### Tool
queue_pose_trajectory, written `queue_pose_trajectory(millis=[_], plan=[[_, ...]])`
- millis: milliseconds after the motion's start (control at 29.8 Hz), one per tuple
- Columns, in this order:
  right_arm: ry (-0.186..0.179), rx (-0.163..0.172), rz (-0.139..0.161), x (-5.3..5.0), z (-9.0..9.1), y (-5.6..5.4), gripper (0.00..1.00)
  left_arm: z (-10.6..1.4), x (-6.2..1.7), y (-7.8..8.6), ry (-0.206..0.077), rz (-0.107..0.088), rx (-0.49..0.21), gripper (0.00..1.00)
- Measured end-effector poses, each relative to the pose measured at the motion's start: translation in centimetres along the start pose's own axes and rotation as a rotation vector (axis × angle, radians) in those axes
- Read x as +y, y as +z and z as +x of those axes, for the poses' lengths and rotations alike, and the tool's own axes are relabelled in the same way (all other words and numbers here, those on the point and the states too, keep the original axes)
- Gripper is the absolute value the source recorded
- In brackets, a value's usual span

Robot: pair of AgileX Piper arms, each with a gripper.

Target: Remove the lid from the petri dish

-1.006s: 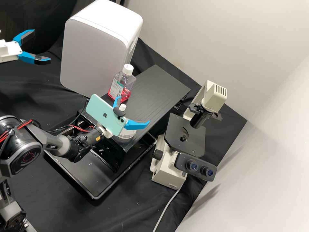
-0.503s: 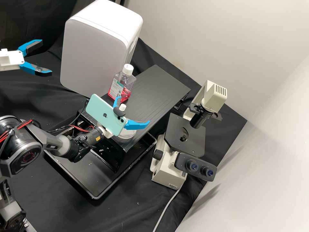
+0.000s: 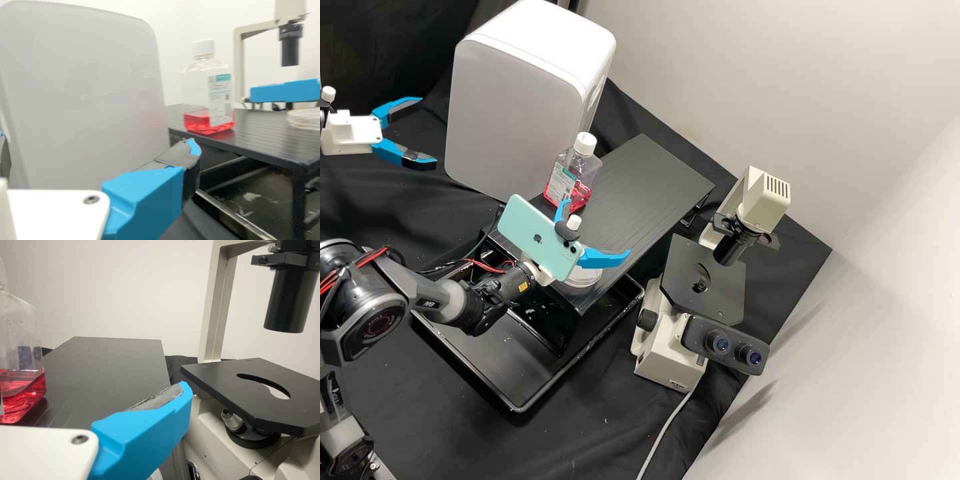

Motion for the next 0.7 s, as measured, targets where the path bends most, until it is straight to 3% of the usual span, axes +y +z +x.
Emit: queue_pose_trajectory(millis=[101, 235, 402, 637, 704], plan=[[0.000, 0.000, 0.000, 0.0, 0.0, 0.0, 1.00, 0.0, -0.17, 0.2, -0.011, -0.014, -0.020, 1.00], [0.000, 0.000, 0.000, 0.0, 0.0, 0.0, 1.00, 0.0, -0.40, 0.8, -0.032, 0.004, -0.079, 1.00], [0.000, 0.000, 0.000, 0.0, 0.0, 0.0, 1.00, -1.0, -0.88, 2.1, -0.077, 0.053, -0.191, 1.00], [0.000, 0.000, 0.000, 0.0, 0.0, 0.0, 1.00, -2.4, -1.26, 3.9, -0.129, 0.136, -0.378, 1.00], [0.000, 0.000, 0.000, 0.0, 0.0, 0.0, 1.00, -2.5, -1.38, 4.2, -0.138, 0.150, -0.410, 1.00]])
